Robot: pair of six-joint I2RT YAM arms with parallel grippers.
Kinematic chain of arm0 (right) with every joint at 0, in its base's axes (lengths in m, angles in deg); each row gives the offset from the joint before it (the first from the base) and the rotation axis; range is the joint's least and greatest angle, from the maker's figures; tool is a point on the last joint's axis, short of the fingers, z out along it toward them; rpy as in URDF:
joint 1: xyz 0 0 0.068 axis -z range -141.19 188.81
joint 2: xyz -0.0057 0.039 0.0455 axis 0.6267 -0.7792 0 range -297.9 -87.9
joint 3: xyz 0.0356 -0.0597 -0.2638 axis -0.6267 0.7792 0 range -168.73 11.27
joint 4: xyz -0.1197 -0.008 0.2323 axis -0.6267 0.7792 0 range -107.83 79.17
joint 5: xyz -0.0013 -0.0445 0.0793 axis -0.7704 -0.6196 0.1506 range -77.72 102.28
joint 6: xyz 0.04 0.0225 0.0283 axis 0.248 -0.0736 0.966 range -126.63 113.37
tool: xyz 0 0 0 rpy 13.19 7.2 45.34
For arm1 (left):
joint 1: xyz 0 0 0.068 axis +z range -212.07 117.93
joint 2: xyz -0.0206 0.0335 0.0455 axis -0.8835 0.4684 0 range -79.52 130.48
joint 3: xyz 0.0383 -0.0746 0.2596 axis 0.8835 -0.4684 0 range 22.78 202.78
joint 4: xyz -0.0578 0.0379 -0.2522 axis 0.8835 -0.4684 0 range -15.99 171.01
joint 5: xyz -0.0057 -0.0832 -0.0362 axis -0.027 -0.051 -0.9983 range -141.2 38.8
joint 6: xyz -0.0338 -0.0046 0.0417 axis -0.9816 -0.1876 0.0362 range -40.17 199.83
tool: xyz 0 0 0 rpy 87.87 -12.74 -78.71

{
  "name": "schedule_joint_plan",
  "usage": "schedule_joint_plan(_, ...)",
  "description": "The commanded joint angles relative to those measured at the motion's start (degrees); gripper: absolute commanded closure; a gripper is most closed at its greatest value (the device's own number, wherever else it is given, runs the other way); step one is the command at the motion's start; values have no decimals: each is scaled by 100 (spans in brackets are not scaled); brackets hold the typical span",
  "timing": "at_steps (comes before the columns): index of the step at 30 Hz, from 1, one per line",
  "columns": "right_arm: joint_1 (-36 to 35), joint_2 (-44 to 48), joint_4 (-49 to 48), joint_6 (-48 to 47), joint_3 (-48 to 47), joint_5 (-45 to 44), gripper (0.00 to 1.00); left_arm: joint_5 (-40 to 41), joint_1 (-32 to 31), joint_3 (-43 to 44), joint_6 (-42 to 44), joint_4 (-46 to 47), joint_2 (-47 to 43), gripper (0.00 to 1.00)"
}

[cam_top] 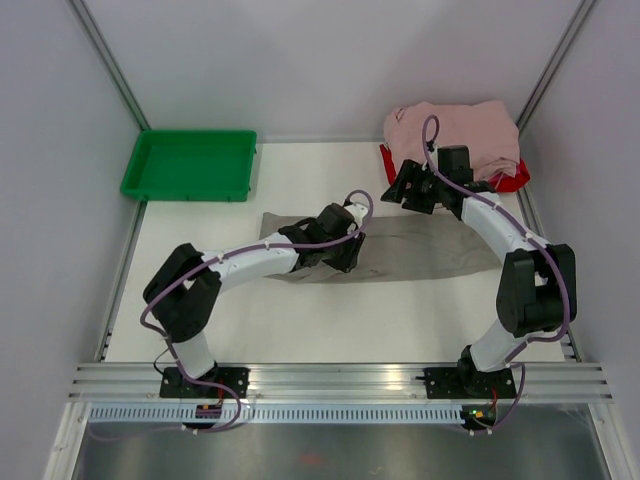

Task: Fold and stack the trousers
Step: Fold the trousers

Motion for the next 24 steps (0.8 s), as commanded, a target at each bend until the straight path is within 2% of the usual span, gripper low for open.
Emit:
schedule_joint_plan(1, -10, 149, -331, -212, 104, 705, 21, 261, -21, 147, -464, 24, -167, 48)
schedule_joint_plan(2, -97, 88, -349, -230, 95, 820, 22, 350, -3, 156, -517, -19, -342, 35)
schedule_joint_plan(3, -167, 44, -376, -309, 78, 873, 21, 420, 14, 147, -579, -89, -457, 27)
schedule_joint_plan(4, -255, 17, -445, -353, 17, 883, 22, 603, 49, 121, -719, -160, -580, 15)
schedule_joint_plan(5, -491, -35, -516, -397, -10, 839, 21, 718, 154, 86, -824, -248, -859, 11)
schedule_joint_plan(7, -782, -141, -683, -520, -211, 708, 22, 886, 365, -185, -1270, -476, -1177, 10)
schedule_joint_plan(9, -1204, -448, -596, -573, -474, 418, 22, 904, 874, -502, -1859, -634, -1737, 9)
schedule_joint_plan(13, -1767, -1098, -499, -670, -1238, 66, 22, 913, 2041, -1916, -2889, -723, -2820, 13)
schedule_joint_plan(14, -1977, -1369, -481, -661, -1354, 4, 23, 904, 2210, -2136, -3048, -671, -3013, 19)
schedule_joint_plan(16, -2197, -1652, -271, -678, -1765, -145, 24, 720, 2561, -2706, -3356, -408, -3400, 24)
schedule_joint_plan(19, -2802, -2214, -130, -793, -2127, -452, 25, 579, 2756, -3096, -3602, -118, -3446, 40)
schedule_joint_plan(21, -3015, -2399, -34, -924, -2355, -628, 25, 553, 2801, -3192, -3690, 32, -3324, 43)
schedule_joint_plan(24, -3270, -2786, 203, -1021, -2672, -883, 26, 413, 3020, -3167, -3743, 182, -2893, 56)
